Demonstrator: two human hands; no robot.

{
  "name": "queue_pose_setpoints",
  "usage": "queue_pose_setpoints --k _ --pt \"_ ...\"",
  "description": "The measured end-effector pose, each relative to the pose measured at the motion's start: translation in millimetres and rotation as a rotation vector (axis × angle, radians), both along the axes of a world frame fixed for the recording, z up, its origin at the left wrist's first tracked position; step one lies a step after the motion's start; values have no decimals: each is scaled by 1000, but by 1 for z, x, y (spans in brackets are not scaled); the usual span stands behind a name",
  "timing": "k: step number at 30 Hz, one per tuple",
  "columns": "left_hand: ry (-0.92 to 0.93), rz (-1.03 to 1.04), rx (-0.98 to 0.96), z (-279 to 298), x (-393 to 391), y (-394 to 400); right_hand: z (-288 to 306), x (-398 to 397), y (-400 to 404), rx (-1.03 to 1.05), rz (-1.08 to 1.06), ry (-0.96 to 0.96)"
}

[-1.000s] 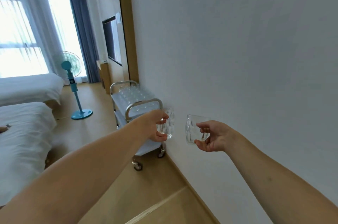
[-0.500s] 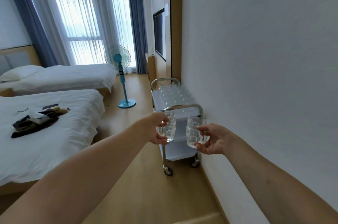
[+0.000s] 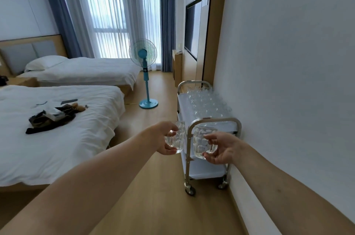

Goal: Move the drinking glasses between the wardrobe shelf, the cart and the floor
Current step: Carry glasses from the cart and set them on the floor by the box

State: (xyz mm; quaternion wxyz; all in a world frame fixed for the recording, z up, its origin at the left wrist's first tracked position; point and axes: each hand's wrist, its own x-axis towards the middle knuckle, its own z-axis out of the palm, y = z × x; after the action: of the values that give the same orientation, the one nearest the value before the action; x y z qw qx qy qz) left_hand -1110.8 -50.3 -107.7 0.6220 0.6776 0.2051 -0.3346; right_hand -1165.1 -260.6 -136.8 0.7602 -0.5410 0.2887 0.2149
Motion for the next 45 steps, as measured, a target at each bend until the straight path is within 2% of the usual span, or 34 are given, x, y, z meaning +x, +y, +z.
queue_pose_setpoints --k 10,23,35,45 --pt "20 -31 -9 -24 160 59 -15 148 67 -41 -31 73" --pt "163 32 5 -87 300 116 -73 295 108 -2 49 215" --pt "137 41 77 -111 491 64 -103 492 68 -31 71 204" --pt "203 -12 98 -136 615 27 -130 614 29 -78 67 263"
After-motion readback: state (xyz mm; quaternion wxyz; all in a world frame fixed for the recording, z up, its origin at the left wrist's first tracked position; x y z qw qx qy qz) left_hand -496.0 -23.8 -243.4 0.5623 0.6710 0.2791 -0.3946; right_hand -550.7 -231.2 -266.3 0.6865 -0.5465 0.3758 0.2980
